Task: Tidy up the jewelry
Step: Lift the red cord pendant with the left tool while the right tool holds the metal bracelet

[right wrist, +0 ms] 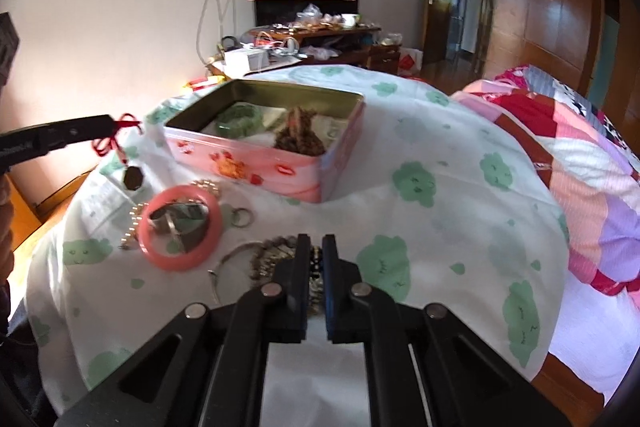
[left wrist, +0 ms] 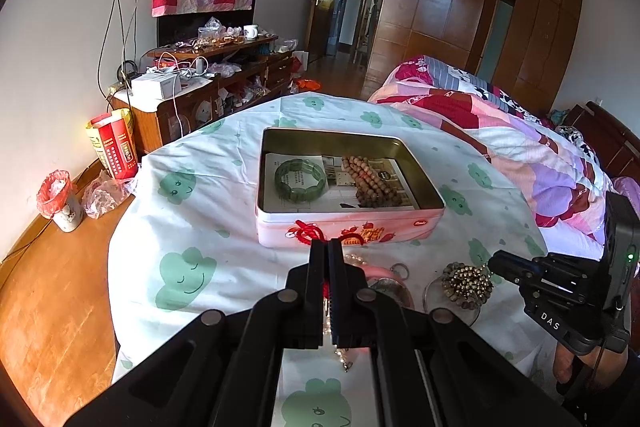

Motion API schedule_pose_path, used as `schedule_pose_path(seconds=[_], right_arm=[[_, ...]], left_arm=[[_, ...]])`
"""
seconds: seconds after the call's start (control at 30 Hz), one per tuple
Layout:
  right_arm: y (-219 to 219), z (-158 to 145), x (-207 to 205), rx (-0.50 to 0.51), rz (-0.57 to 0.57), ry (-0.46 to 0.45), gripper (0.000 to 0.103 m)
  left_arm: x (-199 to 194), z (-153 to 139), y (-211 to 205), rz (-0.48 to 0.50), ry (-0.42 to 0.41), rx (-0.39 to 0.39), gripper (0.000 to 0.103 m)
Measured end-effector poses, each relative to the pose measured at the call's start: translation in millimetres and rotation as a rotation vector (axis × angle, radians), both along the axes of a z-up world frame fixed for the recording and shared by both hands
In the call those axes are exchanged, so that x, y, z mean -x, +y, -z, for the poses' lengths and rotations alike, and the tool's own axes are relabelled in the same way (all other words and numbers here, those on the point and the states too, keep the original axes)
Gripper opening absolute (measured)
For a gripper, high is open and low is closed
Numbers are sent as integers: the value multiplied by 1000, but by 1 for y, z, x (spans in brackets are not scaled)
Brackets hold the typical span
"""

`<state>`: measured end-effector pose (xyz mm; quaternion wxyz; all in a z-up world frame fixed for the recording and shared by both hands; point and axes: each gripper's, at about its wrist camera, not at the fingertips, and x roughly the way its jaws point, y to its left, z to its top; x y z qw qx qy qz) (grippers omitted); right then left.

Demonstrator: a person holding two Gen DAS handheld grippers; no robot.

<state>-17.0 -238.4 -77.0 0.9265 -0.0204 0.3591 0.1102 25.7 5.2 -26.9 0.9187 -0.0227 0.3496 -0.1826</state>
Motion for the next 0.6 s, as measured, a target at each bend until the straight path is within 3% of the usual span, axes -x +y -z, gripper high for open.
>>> schedule_pose_path(seconds=[0.27,0.33,0.37,0.4,0.6], right_arm=[[-7,3,-1,-47,-7,30,10],[-5,4,-1,-46,-17,34,24],[-4,5,-1,-43,-20,36,49],[-3,5,0,-36,-13,28,59],[3,17,-6,-5,-23,62,58]], left_arm=[[-1,2,-1,9,7,-1,0],[-1,3,-2,10,8,-2,0],[-1,4,-2,10,9,-2,0],[-1,4,-2,9,11,1,0],[-4,12,-2,5,32,4,0]])
